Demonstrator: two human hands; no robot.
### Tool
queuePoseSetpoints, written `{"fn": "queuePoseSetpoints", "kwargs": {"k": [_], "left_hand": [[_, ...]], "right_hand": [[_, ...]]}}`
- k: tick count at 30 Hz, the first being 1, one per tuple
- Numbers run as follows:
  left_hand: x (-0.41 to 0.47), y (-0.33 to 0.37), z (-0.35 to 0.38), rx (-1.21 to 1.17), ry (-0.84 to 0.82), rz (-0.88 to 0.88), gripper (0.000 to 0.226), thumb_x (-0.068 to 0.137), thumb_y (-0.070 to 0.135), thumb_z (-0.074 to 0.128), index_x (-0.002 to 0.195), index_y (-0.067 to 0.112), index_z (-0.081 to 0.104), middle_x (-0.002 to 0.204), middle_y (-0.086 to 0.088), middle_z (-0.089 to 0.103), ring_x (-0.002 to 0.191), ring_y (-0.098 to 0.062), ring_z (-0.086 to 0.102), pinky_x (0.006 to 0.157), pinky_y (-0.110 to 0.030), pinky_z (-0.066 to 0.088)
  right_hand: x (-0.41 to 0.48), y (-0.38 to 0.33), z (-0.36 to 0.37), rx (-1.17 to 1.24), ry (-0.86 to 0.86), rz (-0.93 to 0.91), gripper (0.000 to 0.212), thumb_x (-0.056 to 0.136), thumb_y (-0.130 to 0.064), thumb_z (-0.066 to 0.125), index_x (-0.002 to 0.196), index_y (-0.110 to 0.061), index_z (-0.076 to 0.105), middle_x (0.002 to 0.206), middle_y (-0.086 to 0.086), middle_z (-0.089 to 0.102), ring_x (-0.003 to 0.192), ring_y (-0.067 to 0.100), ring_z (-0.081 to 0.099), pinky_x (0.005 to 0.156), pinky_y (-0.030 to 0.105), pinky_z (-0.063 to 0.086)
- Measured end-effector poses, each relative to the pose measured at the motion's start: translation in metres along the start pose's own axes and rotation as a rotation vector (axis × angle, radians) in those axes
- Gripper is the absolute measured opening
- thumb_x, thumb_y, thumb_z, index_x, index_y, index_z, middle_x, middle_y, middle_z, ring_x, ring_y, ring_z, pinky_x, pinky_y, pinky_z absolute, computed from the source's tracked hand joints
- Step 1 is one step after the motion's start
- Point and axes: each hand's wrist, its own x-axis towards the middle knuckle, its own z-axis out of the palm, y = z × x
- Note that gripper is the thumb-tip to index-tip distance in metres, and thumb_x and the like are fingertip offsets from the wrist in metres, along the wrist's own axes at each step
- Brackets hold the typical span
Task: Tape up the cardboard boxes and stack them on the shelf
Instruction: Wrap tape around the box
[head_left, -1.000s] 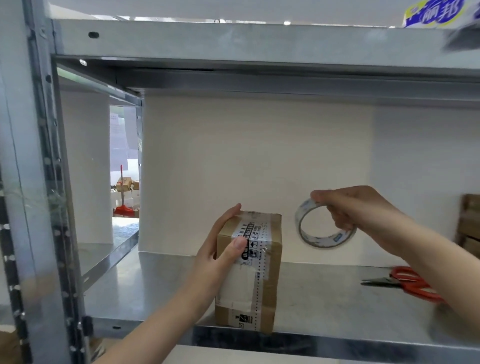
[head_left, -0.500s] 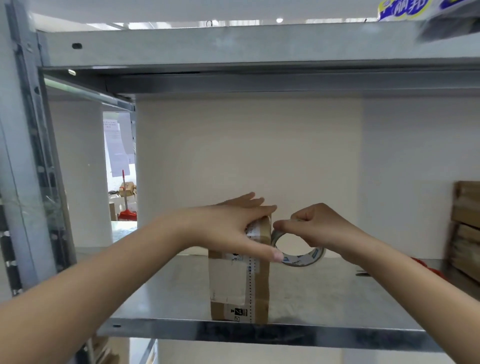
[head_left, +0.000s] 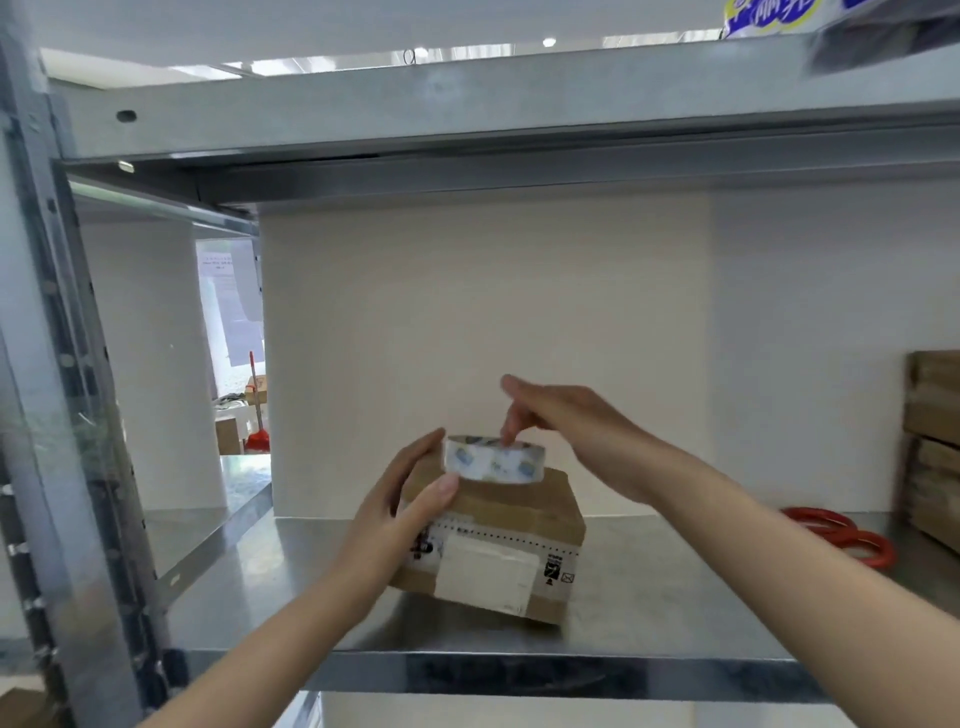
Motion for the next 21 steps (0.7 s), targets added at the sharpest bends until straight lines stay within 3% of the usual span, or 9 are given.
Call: {"fn": "queuePoseSetpoints", "kwargs": {"k": [2, 4, 7, 9, 11, 13, 17, 21], "left_hand": [[-0.005, -0.016, -0.004, -0.076, 0.018, -0.066, 0.07, 0.067, 0.071, 0.072, 0.132, 0.051, 0.054, 0.132, 0.004, 0.066, 0.119, -0.019, 0.065, 0.103, -0.048, 0.051], [-0.007, -0.02, -0.006, -0.084, 0.021, -0.09, 0.075, 0.066, 0.074, 0.07, 0.134, 0.046, 0.054, 0.127, 0.004, 0.069, 0.118, -0.017, 0.065, 0.106, -0.047, 0.048], [-0.007, -0.02, -0.006, -0.059, 0.018, -0.097, 0.07, 0.07, 0.071, 0.066, 0.134, 0.045, 0.054, 0.127, 0.009, 0.068, 0.118, -0.011, 0.064, 0.107, -0.042, 0.048], [-0.007, -0.021, -0.008, -0.044, 0.003, -0.104, 0.072, 0.069, 0.074, 0.068, 0.135, 0.049, 0.052, 0.134, 0.012, 0.064, 0.124, -0.01, 0.059, 0.11, -0.043, 0.044], [-0.007, -0.024, -0.011, -0.03, -0.034, -0.119, 0.082, 0.062, 0.081, 0.071, 0.136, 0.057, 0.047, 0.141, 0.016, 0.057, 0.13, -0.008, 0.054, 0.113, -0.04, 0.041], [-0.009, -0.025, -0.012, 0.05, -0.093, -0.1, 0.087, 0.055, 0.087, 0.069, 0.135, 0.067, 0.039, 0.146, 0.026, 0.048, 0.133, 0.0, 0.048, 0.11, -0.028, 0.04], [-0.01, -0.022, -0.012, 0.09, -0.101, -0.062, 0.093, 0.052, 0.089, 0.068, 0.137, 0.068, 0.037, 0.147, 0.032, 0.043, 0.134, 0.009, 0.042, 0.107, -0.015, 0.038], [-0.011, -0.017, -0.013, 0.099, -0.12, -0.037, 0.092, 0.055, 0.085, 0.068, 0.14, 0.064, 0.037, 0.143, 0.037, 0.044, 0.122, 0.022, 0.044, 0.088, 0.001, 0.04]], "right_hand": [[0.009, 0.008, 0.017, -0.051, -0.055, 0.013, 0.048, 0.092, -0.061, 0.054, 0.067, -0.021, 0.064, 0.089, -0.007, 0.073, 0.11, 0.011, 0.064, 0.085, 0.018, 0.037], [0.012, 0.013, 0.026, -0.069, -0.1, 0.033, 0.047, 0.091, -0.063, 0.052, 0.075, -0.021, 0.068, 0.098, 0.001, 0.075, 0.106, 0.014, 0.067, 0.082, 0.016, 0.044], [0.009, 0.018, 0.019, -0.207, -0.244, -0.041, 0.043, 0.085, -0.063, 0.06, 0.094, -0.024, 0.073, 0.103, -0.008, 0.07, 0.098, 0.002, 0.065, 0.086, 0.017, 0.047], [0.008, 0.021, 0.009, -0.394, -0.282, -0.127, 0.032, 0.079, -0.054, 0.075, 0.094, -0.026, 0.072, 0.102, -0.01, 0.064, 0.104, 0.0, 0.059, 0.093, 0.02, 0.043], [0.007, 0.019, 0.0, -0.376, -0.219, -0.159, 0.028, 0.077, -0.048, 0.077, 0.084, -0.021, 0.071, 0.092, -0.013, 0.065, 0.095, -0.002, 0.06, 0.087, 0.016, 0.041], [0.009, 0.012, -0.007, -0.243, -0.182, -0.19, 0.03, 0.08, -0.048, 0.069, 0.071, -0.02, 0.068, 0.075, -0.009, 0.063, 0.077, 0.003, 0.06, 0.08, 0.014, 0.042], [0.013, -0.003, -0.024, -0.171, -0.069, -0.078, 0.059, 0.079, -0.066, 0.056, 0.067, -0.008, 0.063, 0.059, 0.001, 0.054, 0.065, 0.013, 0.055, 0.09, 0.025, 0.047], [0.003, -0.004, -0.052, -0.261, -0.033, -0.03, 0.04, 0.088, -0.045, 0.069, 0.064, -0.014, 0.067, 0.053, 0.002, 0.044, 0.056, 0.015, 0.041, 0.071, 0.023, 0.037]]}}
